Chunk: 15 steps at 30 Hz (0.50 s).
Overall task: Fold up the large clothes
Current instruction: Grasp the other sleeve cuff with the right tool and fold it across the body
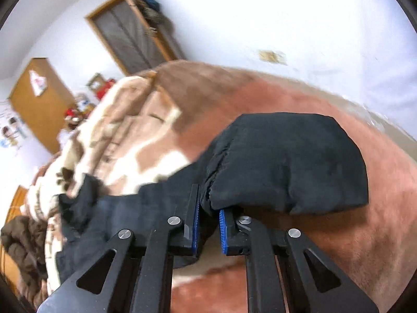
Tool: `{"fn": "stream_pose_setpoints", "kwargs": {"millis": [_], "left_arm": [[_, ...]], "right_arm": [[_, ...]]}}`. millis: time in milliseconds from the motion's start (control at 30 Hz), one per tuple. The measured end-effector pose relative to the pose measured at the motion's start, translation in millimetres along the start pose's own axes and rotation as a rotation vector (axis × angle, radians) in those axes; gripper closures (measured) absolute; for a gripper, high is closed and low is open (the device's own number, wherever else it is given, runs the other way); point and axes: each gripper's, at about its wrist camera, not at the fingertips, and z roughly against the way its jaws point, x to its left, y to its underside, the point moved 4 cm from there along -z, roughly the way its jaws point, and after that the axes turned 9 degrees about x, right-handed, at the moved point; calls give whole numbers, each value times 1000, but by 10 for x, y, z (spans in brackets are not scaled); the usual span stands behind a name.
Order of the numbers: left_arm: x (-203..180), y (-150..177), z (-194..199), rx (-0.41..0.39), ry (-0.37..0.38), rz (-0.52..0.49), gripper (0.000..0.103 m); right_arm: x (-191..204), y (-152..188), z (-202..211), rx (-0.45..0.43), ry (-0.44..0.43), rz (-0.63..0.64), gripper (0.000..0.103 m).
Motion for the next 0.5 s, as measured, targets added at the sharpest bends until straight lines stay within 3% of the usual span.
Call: {"fn": "stream_pose_setpoints", "kwargs": {"millis": [300, 500], "left_arm": [[277, -131, 261, -61, -24, 27, 34], [560, -209, 320, -90, -41, 72, 34]], "right_arm": [[1458, 102, 347, 5, -209, 252, 91], [2336, 507, 72, 90, -293, 407, 91]]}}
